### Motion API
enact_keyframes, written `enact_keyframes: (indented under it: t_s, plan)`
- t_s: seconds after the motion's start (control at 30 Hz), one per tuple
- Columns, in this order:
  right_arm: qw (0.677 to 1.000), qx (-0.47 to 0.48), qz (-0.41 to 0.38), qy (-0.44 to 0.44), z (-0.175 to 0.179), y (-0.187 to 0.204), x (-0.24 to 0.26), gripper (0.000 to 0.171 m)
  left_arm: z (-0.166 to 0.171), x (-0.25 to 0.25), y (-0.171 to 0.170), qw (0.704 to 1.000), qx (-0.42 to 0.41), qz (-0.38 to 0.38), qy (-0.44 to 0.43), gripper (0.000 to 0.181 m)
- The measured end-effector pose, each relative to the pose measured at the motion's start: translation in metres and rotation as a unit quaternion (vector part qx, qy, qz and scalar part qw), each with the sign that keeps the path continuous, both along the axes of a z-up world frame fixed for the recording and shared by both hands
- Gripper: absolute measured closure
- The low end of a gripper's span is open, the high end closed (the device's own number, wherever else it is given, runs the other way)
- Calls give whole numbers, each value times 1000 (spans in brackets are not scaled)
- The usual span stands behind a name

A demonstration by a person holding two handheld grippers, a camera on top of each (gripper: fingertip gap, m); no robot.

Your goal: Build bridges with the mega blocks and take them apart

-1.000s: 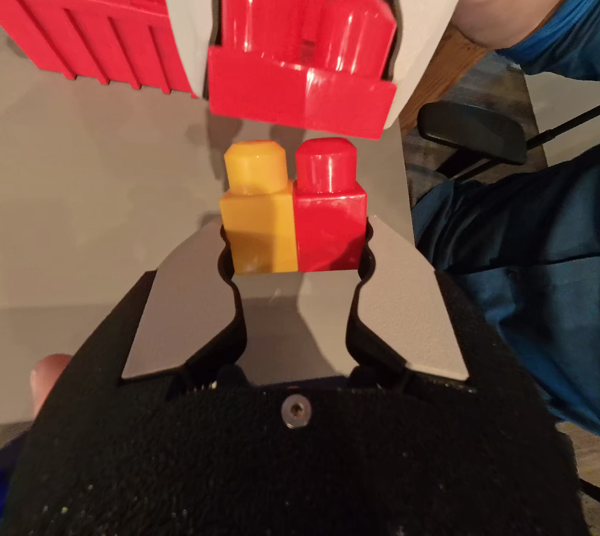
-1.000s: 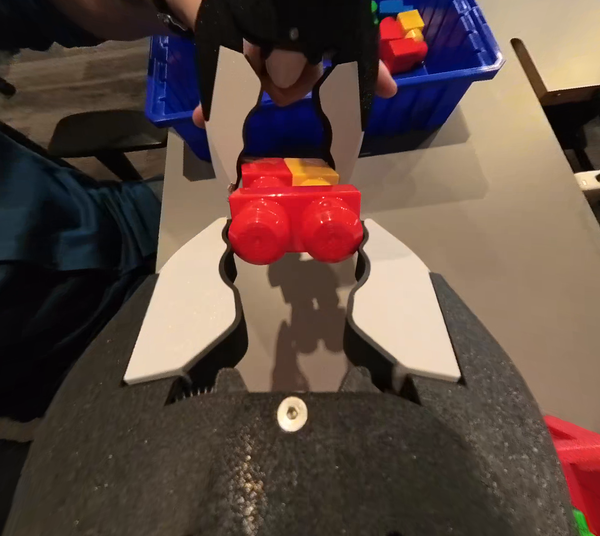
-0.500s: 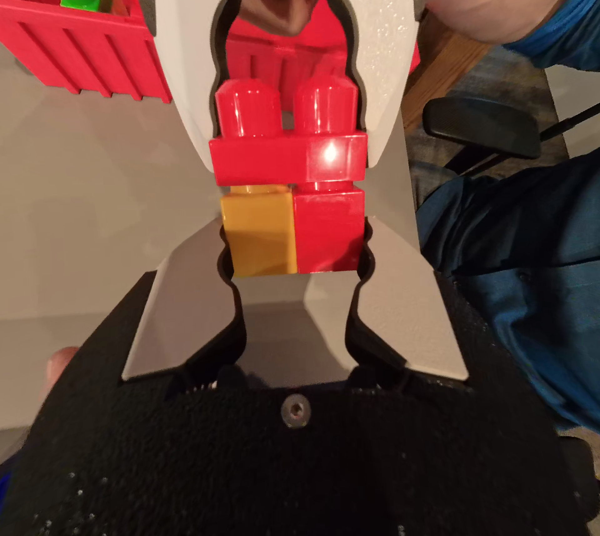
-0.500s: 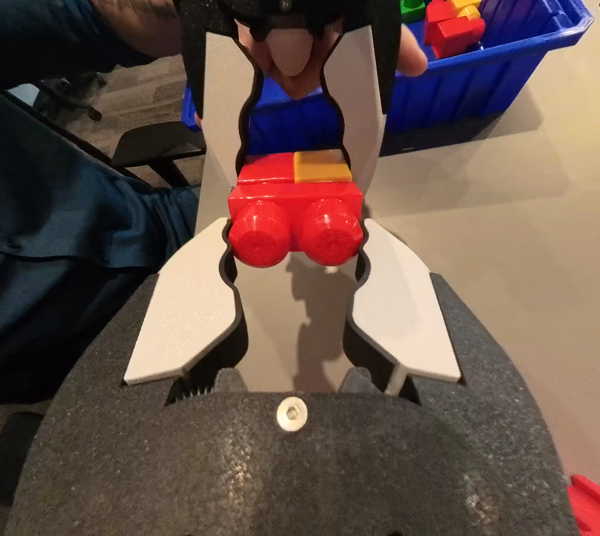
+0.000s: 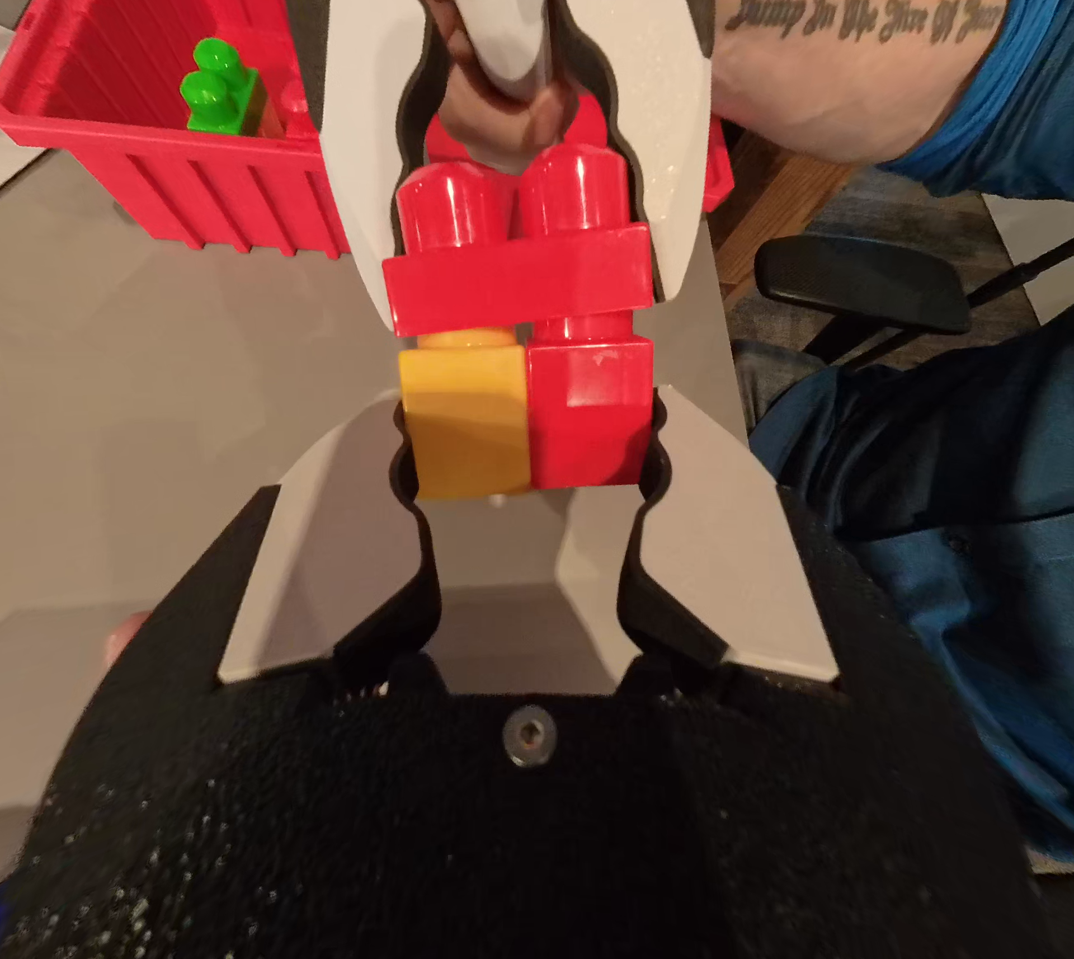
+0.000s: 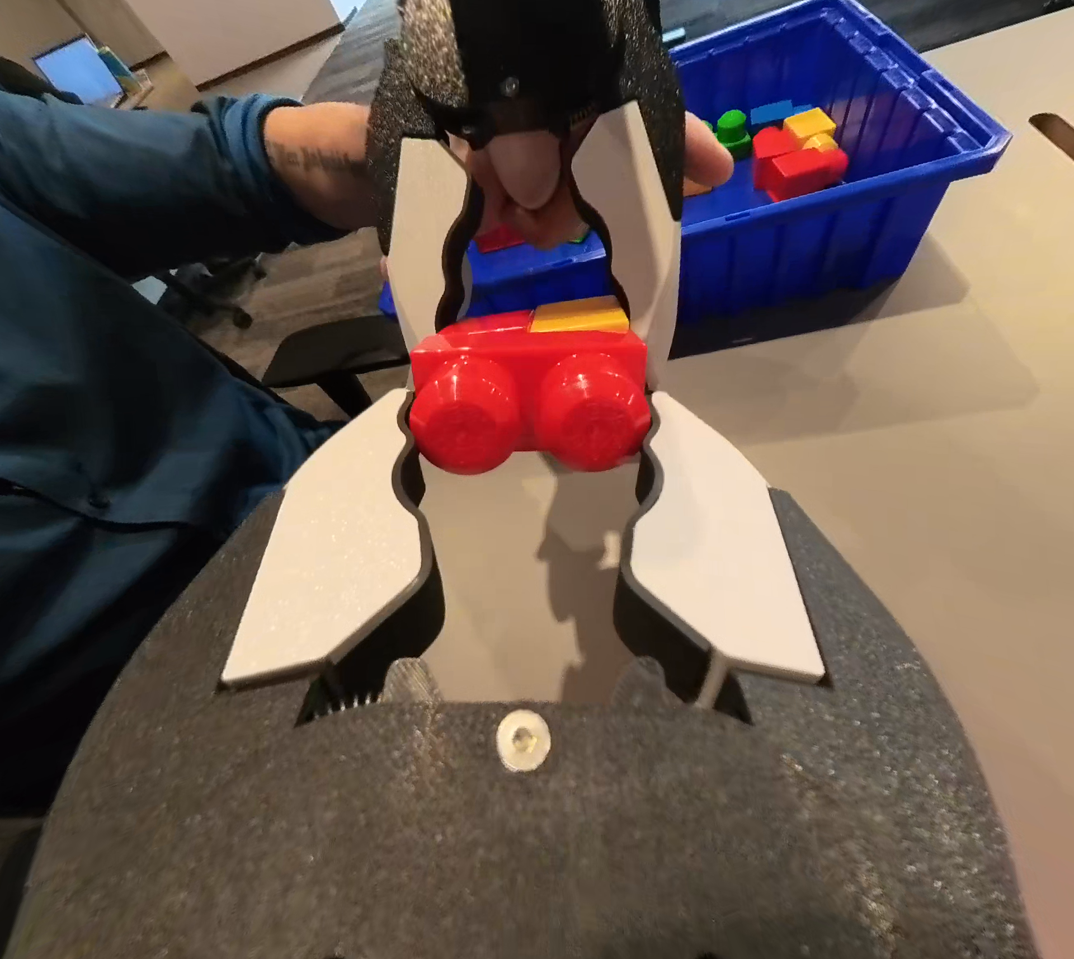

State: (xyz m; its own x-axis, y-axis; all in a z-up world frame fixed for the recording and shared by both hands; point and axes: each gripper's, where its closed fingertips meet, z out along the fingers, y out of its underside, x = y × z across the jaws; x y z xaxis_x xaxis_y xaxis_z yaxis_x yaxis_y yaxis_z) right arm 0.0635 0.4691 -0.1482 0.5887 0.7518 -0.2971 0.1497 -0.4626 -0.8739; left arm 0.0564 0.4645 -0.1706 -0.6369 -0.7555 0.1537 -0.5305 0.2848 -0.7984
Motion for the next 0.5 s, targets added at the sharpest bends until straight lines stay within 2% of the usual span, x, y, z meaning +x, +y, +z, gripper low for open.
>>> enact_keyframes:
  t_s: [0.23,0.5]
  plan:
    - [1000,-2,-5,-7,-2,0,-2,99,0,0,0,1000,10,1,6,106]
    - [997,-24,-13,-79,-13,2,0,98,-8,1,3,999,48,3,22,107]
